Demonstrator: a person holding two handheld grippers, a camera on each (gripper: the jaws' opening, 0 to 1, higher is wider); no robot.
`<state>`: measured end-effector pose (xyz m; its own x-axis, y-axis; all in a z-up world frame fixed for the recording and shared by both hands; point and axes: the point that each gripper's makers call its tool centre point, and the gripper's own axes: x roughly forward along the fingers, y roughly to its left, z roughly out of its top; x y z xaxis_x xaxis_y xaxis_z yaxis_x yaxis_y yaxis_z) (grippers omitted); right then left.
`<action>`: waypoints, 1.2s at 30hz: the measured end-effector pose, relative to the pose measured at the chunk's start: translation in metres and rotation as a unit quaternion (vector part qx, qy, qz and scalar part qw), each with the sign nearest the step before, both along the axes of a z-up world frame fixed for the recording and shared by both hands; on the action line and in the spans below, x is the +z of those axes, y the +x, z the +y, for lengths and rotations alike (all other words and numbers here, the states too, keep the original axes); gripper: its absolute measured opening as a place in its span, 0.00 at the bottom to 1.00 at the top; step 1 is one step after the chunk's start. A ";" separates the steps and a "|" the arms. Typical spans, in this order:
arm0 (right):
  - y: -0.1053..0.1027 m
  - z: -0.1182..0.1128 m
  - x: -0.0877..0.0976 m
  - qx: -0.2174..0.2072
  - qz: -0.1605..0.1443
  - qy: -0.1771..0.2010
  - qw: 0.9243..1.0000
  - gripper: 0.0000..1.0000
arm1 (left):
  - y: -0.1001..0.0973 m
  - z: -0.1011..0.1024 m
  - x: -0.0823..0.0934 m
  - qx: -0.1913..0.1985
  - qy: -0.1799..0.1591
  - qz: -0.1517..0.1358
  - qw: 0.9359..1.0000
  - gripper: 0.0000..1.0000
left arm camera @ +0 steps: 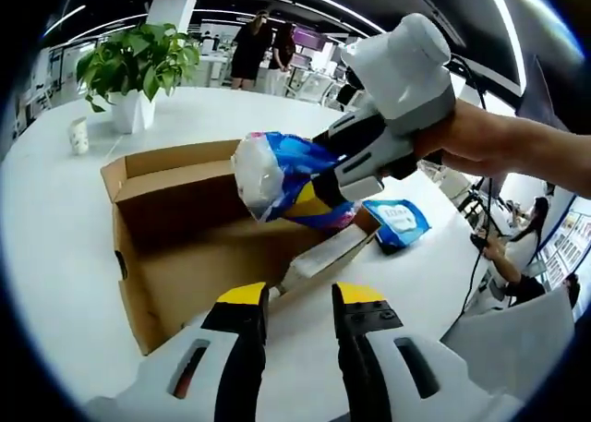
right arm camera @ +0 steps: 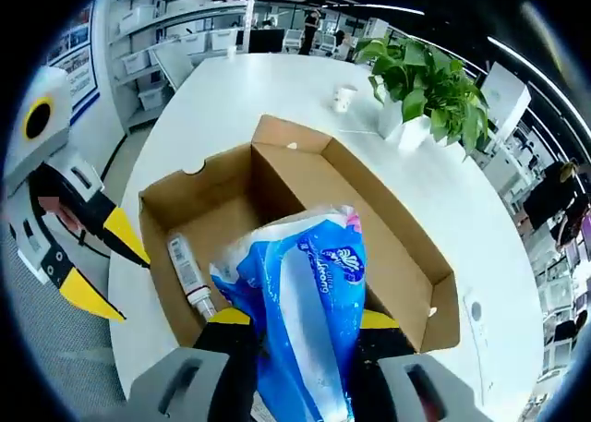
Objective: Operate the shoe box by opening the lid, removing the specified soft item, and placing it in the target area until the item is outside and the box remains undamaged.
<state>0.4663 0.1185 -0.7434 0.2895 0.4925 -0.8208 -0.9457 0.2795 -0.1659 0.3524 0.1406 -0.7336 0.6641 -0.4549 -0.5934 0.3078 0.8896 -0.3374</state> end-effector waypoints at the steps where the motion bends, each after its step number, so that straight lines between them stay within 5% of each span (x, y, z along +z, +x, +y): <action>1: 0.001 0.000 0.004 -0.001 -0.003 0.003 1.000 0.35 | 0.000 0.000 0.000 0.000 0.000 0.000 1.000 0.27; 11: 0.001 -0.004 0.026 -0.021 -0.001 0.034 0.999 0.34 | -0.002 -0.003 0.000 -0.007 0.002 -0.001 1.000 0.27; 36: -0.002 -0.044 0.049 -0.027 -0.042 0.018 0.999 0.35 | -0.004 -0.013 0.001 -0.023 0.003 -0.002 1.000 0.27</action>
